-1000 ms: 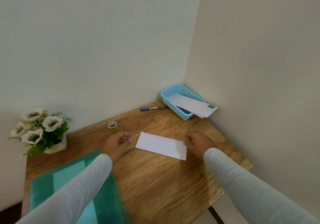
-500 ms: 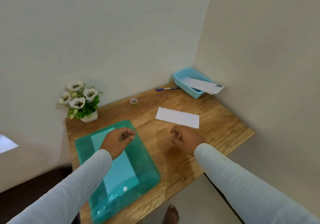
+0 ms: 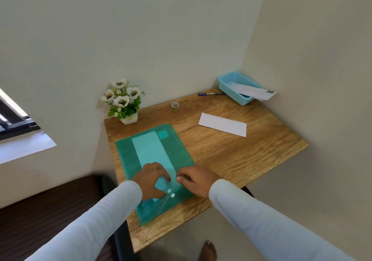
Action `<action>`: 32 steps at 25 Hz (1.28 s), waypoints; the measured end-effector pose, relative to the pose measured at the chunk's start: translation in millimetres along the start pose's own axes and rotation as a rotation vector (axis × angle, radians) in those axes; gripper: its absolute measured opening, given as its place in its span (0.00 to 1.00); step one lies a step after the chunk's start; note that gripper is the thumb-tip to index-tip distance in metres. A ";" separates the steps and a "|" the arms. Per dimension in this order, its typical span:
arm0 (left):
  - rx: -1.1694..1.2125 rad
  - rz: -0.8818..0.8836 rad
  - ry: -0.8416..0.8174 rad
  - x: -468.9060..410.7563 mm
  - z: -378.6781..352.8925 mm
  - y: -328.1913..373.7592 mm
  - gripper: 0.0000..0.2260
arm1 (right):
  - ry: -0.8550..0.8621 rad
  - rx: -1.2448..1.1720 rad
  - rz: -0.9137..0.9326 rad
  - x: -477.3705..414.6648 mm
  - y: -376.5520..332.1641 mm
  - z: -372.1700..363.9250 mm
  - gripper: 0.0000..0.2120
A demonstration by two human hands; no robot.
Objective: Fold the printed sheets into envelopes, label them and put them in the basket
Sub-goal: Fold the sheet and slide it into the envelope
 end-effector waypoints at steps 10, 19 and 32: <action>-0.403 0.030 0.092 22.7 -19.8 12.6 0.32 | -0.125 0.317 0.087 26.8 3.3 -31.7 0.16; -0.526 -0.005 -0.040 28.3 -21.6 36.9 0.32 | -0.023 0.443 0.172 37.2 4.6 -45.2 0.16; -0.587 0.026 -0.082 29.9 -23.4 48.2 0.42 | 0.075 0.381 0.105 39.7 10.2 -41.7 0.16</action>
Point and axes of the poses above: each hand's wrist, its own x-axis away from the middle knuckle, its own z-axis out of the back of the hand, y = z × x, the point moved 10 cm from there along -x, towards the middle knuckle, and after that the axes turned 12 degrees about -x, right-handed, at the moved point
